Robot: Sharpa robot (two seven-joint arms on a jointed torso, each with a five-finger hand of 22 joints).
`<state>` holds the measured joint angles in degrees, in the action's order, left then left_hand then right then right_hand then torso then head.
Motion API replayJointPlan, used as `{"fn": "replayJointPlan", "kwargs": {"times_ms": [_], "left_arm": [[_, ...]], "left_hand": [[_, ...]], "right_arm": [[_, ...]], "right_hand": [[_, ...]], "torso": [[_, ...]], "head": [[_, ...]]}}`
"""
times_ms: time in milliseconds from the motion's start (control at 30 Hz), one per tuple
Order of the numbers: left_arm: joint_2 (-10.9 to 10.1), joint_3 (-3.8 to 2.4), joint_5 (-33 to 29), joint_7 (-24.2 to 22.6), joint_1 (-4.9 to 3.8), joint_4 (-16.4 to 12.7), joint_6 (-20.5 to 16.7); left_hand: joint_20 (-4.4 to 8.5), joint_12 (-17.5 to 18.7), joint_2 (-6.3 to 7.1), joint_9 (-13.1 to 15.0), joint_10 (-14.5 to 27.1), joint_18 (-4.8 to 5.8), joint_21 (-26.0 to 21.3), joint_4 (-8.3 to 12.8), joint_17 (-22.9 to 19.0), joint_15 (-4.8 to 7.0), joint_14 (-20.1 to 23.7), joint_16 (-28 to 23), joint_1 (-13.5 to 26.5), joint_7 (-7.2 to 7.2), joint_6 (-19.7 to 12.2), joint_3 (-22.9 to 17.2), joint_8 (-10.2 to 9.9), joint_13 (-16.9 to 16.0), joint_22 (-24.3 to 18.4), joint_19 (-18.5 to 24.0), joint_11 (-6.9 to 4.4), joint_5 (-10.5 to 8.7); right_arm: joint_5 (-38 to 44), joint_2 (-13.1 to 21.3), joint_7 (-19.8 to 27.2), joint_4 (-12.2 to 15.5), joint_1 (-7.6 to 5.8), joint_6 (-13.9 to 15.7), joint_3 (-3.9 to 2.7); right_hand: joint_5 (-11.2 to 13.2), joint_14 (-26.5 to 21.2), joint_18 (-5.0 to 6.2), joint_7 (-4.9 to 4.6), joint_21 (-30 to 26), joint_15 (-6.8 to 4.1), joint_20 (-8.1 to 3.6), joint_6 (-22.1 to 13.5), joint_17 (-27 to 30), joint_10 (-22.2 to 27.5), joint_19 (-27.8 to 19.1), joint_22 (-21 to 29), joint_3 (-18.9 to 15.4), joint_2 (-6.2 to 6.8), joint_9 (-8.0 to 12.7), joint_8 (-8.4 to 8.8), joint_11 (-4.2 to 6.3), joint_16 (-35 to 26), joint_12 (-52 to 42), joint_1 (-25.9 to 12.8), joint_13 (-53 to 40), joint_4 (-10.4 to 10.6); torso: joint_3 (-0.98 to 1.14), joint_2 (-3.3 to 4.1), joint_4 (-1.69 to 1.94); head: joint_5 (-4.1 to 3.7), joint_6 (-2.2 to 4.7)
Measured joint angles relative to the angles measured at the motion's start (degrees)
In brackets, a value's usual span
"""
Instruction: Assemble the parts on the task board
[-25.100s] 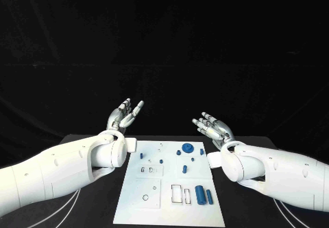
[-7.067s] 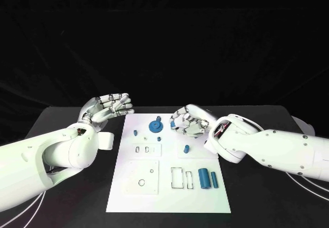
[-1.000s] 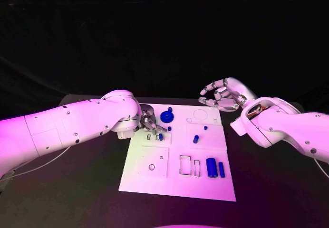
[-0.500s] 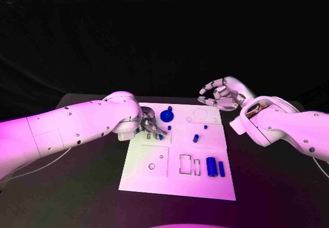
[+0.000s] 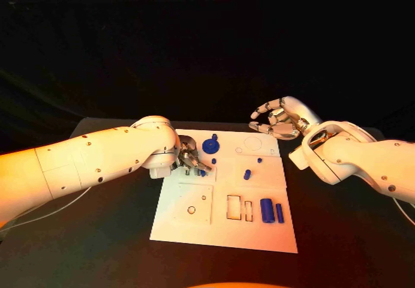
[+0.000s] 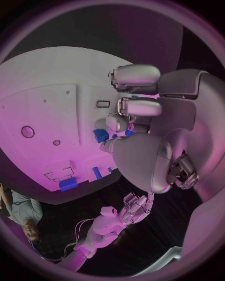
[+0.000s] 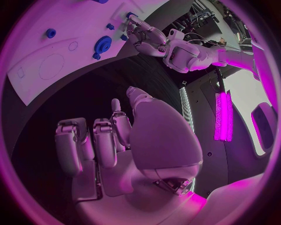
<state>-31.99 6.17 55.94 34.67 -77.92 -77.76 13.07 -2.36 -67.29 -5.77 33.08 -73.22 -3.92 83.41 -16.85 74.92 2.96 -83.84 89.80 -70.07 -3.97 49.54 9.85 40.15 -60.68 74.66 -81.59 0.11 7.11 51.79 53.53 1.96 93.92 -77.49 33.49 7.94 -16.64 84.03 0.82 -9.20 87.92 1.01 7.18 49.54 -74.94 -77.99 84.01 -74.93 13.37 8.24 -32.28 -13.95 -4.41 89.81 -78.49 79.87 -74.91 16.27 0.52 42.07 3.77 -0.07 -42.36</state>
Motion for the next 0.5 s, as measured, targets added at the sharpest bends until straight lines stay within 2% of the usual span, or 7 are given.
{"fn": "replayJointPlan", "kwargs": {"times_ms": [67,133,267,367,500], "left_arm": [[0.0,0.0,-0.1,0.0,0.0,0.0,0.0],[0.1,0.0,-0.3,0.0,0.0,0.0,-0.1],[0.1,0.0,-0.6,-0.1,0.0,0.0,-0.1],[0.1,-0.02,-0.9,-0.1,0.0,0.0,-0.2],[0.1,-0.05,-1.4,-0.2,-0.03,0.0,-0.3]], "left_hand": [[0.0,0.0,0.24,0.1,0.0,0.0,0.2,0.0,0.0,0.0,0.0,0.0,-0.3,0.0,0.0,-0.8,0.0,0.0,0.1,0.0,0.0,0.03],[0.0,0.0,-0.32,0.2,0.0,0.0,0.2,0.0,0.0,0.13,-0.1,0.0,-1.0,0.0,0.0,-2.0,0.0,-0.1,0.1,0.0,0.0,0.21],[0.0,0.0,0.53,0.3,0.1,0.0,0.2,0.0,0.0,0.21,-0.2,0.0,-2.2,0.2,-0.2,-4.7,-0.2,-0.2,0.3,0.0,-0.14,0.21],[0.0,0.0,0.58,0.3,0.2,0.0,0.4,0.0,0.0,0.21,-0.2,0.0,-3.1,0.2,-0.2,-6.8,-0.5,-0.2,0.3,0.0,-0.22,0.21],[0.0,0.0,1.69,0.3,0.4,0.0,0.4,-0.1,0.0,0.21,-0.2,0.0,-4.7,0.2,-0.6,-11.8,-1.3,-0.1,0.3,0.0,-0.43,0.21]], "right_arm": [[0.0,0.0,0.0,0.0,0.0,0.0,0.0],[0.0,0.0,0.0,0.0,0.0,0.0,0.0],[0.0,-0.1,0.0,-0.1,0.0,0.0,0.0],[0.0,-0.1,0.0,-0.2,0.0,0.0,0.0],[0.0,-0.2,0.0,-0.3,0.01,0.0,0.0]], "right_hand": [[-0.3,0.0,0.0,0.0,0.0,0.0,-0.07,0.0,0.0,0.0,-0.1,0.0,0.0,0.0,0.0,0.0,0.0,0.0,0.0,0.0,0.0,0.0],[-0.3,0.0,0.0,0.0,0.0,0.0,-0.21,0.0,0.0,0.0,-0.2,0.0,0.0,0.0,0.0,0.0,0.0,0.0,0.0,0.0,0.0,0.0],[-0.3,0.0,0.0,0.0,0.0,0.0,-0.21,0.0,0.0,0.0,-0.2,0.0,0.1,0.0,0.0,0.0,0.0,0.0,0.0,0.0,0.0,-0.1],[-0.3,0.0,0.0,0.0,0.0,0.0,-0.21,0.0,0.0,0.0,-0.2,0.0,0.2,0.0,0.1,0.0,0.0,0.0,0.0,0.0,0.0,-0.2],[-0.3,0.0,0.0,0.0,0.0,0.0,-0.21,0.0,0.0,0.0,-0.2,0.0,0.2,0.0,0.1,0.0,0.0,0.0,0.0,0.0,0.0,-0.2]], "torso": [[0.0,0.01,0.02],[0.01,0.02,0.05],[0.01,0.03,0.09],[0.01,0.06,0.12],[0.01,0.07,0.16]], "head": [[-0.03,0.0],[-0.04,-0.03],[-0.1,-0.05],[-0.14,-0.05],[-0.24,-0.04]]}}
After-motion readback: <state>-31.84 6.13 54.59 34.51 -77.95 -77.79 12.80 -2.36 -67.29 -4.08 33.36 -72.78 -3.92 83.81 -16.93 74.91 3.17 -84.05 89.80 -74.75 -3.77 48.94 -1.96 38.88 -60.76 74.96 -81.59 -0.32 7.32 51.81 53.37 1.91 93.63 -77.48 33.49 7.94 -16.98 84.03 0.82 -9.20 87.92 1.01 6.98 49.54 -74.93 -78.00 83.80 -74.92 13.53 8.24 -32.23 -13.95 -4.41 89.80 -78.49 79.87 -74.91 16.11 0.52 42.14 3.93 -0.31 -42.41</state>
